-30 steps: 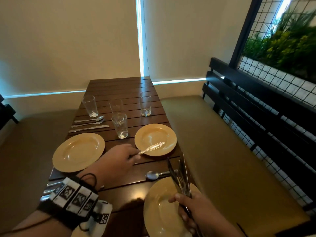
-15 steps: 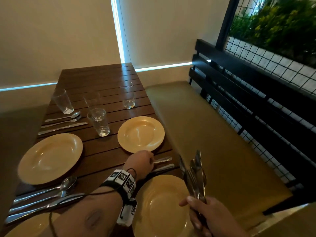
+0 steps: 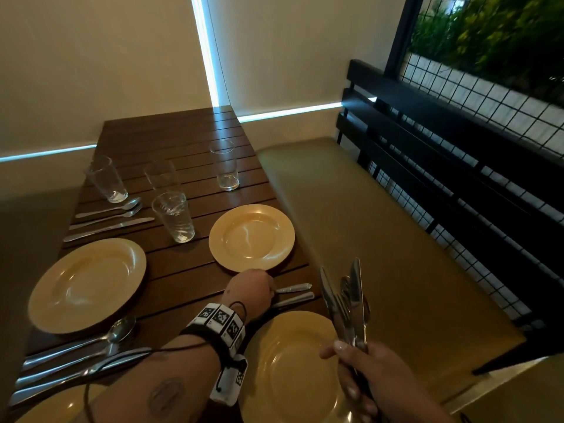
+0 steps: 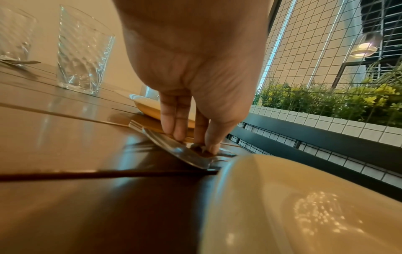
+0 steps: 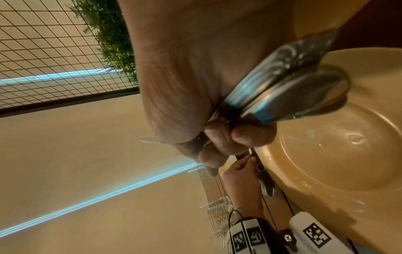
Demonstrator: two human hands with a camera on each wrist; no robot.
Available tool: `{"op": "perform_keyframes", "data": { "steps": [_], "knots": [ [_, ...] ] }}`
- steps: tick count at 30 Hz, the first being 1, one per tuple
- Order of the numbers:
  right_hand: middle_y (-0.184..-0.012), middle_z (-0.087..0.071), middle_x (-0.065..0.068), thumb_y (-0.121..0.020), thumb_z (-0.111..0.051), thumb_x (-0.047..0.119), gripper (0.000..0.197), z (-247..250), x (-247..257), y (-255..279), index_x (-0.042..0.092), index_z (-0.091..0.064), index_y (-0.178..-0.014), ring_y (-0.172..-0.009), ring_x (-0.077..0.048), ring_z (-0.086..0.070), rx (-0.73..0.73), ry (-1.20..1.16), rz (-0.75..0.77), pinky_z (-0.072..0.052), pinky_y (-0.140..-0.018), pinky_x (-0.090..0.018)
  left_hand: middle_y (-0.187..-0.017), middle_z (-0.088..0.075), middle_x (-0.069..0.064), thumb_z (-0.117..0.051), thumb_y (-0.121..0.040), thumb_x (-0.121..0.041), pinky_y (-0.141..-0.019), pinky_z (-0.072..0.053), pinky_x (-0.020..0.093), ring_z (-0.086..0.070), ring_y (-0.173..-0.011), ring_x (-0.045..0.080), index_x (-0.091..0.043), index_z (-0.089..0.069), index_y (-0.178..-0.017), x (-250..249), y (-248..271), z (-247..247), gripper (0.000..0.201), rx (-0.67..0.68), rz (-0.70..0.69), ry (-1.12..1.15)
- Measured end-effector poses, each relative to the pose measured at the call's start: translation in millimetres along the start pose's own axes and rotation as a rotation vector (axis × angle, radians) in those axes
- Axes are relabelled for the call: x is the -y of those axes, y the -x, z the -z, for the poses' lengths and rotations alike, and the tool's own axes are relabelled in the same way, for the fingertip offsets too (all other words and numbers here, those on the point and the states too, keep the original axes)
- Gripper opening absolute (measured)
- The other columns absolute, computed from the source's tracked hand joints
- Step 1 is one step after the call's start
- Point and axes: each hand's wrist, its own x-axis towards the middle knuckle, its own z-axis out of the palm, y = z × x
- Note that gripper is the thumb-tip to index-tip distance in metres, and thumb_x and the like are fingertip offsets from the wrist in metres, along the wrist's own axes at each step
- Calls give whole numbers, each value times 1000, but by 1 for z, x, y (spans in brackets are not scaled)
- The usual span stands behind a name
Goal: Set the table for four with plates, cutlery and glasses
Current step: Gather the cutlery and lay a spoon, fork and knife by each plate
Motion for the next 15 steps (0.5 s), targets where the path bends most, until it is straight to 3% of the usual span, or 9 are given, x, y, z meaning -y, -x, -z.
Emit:
{"op": "perform_keyframes", "data": {
  "steps": [15],
  "knots": [
    [-53, -48, -13, -98, -54, 25, 30, 0, 0, -4, 3, -75, -93, -35, -18, -34, 48, -29, -1, -34, -38, -24, -98, -73, 2, -58, -94, -28, -79, -61, 41, -67, -89, 24, -24, -78, -102, 2, -2, -3, 22, -21, 19, 13]
  ]
}}
